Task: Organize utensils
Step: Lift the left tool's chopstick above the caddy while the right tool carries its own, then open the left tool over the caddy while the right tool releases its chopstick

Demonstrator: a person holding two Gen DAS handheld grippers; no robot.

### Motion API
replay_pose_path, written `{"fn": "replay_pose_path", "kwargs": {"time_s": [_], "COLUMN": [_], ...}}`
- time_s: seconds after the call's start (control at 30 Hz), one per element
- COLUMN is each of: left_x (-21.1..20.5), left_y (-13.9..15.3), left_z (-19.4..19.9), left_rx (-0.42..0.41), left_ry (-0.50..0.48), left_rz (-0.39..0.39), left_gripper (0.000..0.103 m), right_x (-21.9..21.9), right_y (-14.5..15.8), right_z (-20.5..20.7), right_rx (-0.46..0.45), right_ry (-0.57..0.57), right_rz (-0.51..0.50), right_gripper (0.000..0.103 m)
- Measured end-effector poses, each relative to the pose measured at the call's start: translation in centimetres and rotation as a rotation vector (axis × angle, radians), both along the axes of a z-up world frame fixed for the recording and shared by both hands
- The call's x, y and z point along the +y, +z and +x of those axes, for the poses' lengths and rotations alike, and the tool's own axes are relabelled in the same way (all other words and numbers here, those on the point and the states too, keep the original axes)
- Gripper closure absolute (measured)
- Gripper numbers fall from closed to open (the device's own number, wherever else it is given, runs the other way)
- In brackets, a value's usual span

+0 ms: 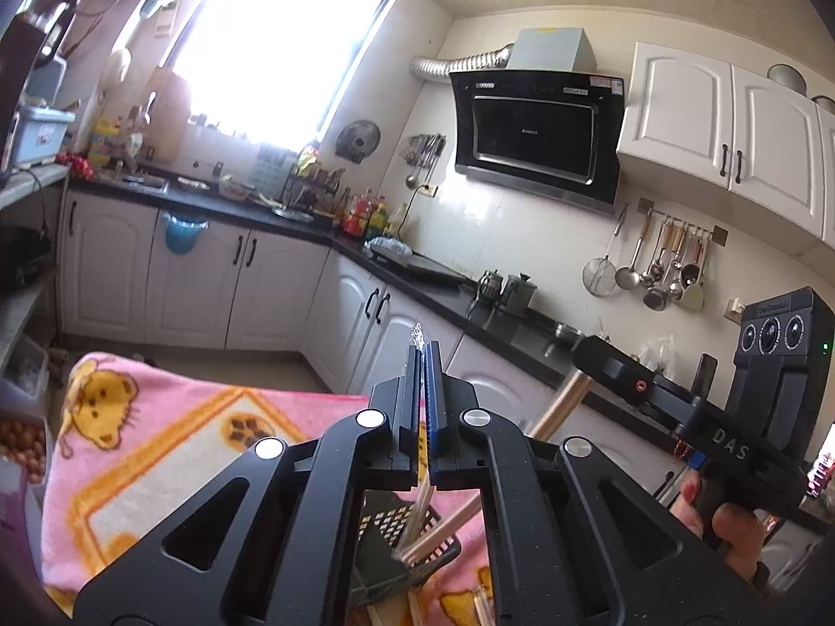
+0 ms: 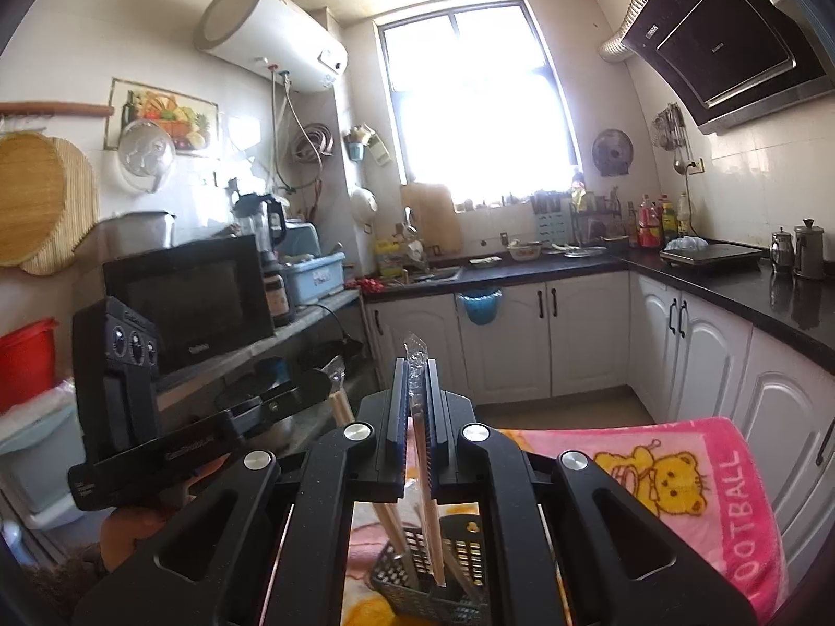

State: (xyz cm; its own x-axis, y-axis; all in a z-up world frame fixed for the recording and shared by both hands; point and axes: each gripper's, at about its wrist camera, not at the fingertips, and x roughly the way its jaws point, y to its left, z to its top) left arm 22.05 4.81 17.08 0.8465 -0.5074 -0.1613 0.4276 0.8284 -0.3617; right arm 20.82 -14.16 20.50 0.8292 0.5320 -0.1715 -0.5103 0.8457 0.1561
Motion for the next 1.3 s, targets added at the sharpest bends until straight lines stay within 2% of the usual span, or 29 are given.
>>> {"fn": "replay_pose_path", "kwargs": {"time_s": [0.3,0.57,0.83,1.23,1.3], "left_x": [-0.2,-0.6,-0.8,-0.4,-0.4], "left_y": [-3.6,-6.4,-7.9,-9.6,-9.7], "left_z": [1.3,2.1,2.0,2.2,2.1], "left_rx": [0.072,0.125,0.147,0.199,0.200], "left_ry": [-0.013,-0.016,0.002,0.051,0.054], "left_rz": [-0.007,-0.007,0.017,0.052,0.057], "left_gripper": [0.103,0.103,0.103,0.103,0.103], "right_x": [0.3,1.1,2.4,2.2,2.1], "right_y": [-3.5,-5.8,-7.6,-9.8,-10.1], "right_z": [3.6,4.5,4.8,5.9,5.9], "right_rx": [0.091,0.086,0.059,0.123,0.137], "right_ry": [-0.023,-0.059,-0.088,-0.108,-0.108], "right_rz": [0.024,-0.022,-0.086,-0.097,-0.098], "right_gripper": [0.097,0.097,0.097,0.097,0.093]}}
